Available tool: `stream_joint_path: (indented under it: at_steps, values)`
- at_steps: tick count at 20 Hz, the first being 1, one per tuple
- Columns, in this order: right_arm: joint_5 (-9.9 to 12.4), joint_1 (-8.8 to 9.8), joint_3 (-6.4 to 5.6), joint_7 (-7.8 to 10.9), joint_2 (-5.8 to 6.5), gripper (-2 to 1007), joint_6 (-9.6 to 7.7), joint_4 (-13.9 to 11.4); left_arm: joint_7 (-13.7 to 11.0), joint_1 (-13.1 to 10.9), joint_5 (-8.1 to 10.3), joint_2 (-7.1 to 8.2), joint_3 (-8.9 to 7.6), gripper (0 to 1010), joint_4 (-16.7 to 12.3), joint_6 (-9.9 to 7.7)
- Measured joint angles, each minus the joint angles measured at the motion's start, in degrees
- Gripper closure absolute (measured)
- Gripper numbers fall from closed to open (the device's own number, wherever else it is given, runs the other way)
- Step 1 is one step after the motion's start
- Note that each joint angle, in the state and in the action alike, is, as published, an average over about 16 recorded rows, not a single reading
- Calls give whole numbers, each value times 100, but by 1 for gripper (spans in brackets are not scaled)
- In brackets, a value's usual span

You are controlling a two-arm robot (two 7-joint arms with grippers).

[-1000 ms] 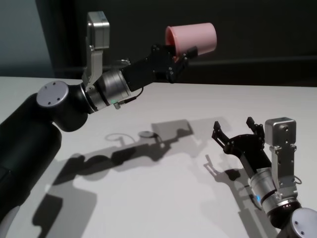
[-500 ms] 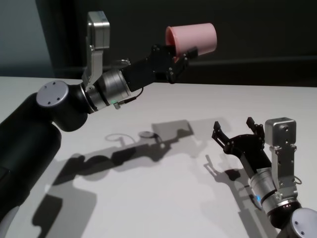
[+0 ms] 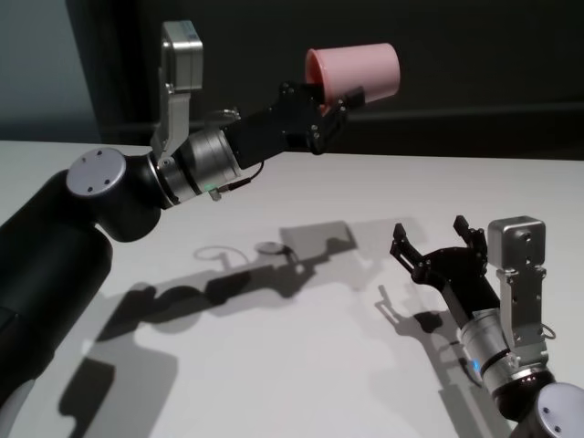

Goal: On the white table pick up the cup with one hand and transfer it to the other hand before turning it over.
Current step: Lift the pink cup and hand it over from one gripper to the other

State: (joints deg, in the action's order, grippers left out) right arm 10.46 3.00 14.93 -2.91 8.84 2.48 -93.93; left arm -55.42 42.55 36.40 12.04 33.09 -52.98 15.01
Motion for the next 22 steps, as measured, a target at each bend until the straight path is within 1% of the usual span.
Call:
stream_joint_path:
  at_steps: [3,5,8,10,12,14,19,22]
  values:
    - [3,-27,-11,74,-27,3,6,-37,-1,0,-6,3,2,961,-3,2]
    - [64,-42,-39,169,-58,3,12,-70,-1,0,-9,4,3,961,-5,4]
    - [255,-57,-117,364,-124,3,23,-127,-2,0,-14,5,5,961,-7,5]
    - [442,-60,-188,521,-177,3,30,-172,-2,0,-16,6,6,961,-9,6]
    - [685,-56,-270,704,-232,3,36,-218,-3,0,-18,7,7,961,-10,7]
    - [982,-45,-361,905,-284,3,36,-259,-3,0,-20,8,8,961,-11,8]
    - [1887,-22,-599,1433,-408,3,-5,-311,-4,0,-23,10,10,961,-13,10]
    - [2404,-30,-705,1698,-461,3,-60,-304,-4,0,-25,11,10,961,-14,11]
